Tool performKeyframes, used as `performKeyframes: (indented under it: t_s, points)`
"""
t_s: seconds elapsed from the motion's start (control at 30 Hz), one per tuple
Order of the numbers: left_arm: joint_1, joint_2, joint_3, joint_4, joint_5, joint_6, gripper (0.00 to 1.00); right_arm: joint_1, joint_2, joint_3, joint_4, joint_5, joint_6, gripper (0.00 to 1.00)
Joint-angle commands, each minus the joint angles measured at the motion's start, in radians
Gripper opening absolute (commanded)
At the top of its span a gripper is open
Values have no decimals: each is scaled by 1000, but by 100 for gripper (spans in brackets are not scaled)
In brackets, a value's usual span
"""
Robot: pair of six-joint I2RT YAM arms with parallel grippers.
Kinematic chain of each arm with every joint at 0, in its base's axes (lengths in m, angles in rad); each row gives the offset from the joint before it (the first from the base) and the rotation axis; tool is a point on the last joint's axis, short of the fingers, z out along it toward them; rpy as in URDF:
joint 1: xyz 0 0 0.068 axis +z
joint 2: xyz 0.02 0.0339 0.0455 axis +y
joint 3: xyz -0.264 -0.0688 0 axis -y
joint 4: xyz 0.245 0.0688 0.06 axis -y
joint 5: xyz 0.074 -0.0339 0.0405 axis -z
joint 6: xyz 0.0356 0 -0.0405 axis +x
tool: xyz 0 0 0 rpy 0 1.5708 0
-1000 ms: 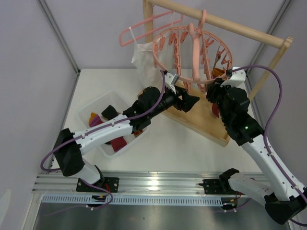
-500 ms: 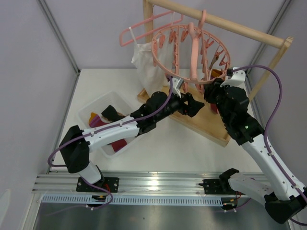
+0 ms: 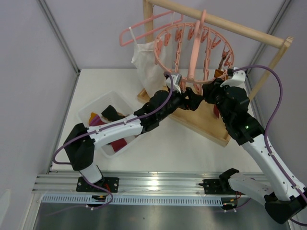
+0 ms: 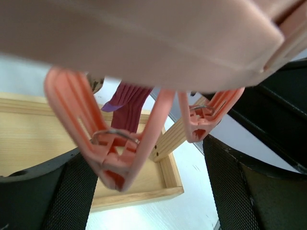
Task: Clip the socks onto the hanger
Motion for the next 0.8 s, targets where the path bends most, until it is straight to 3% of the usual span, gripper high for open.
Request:
performKeyframes:
  t_s: [0.0, 0.17, 0.3, 0.43, 0.47, 0.6, 0.77]
  points:
    - [1, -77, -20, -18, -13, -33, 86, -8, -10, 39, 27, -5, 18, 0]
    - [2, -311, -238, -178, -19, -41, 91, -9, -7, 16, 62, -28, 13, 0]
    - [41, -524, -381, -462, -99, -67, 96, -11, -3, 14, 57, -36, 5, 0]
    - [197, -662, -441, -723, -137, -99, 97, -11, -20, 5, 47, -30, -7, 0]
    - [299, -671, -444, -796, -117, -99, 97, -11, -23, 4, 47, -28, -7, 0]
    - [537, -617, -383, -916, -82, -70, 97, -12, -42, -15, 53, -31, -5, 0]
    - [727, -328, -214, -1025, -56, -45, 92, -11, -49, -21, 53, -28, -11, 0]
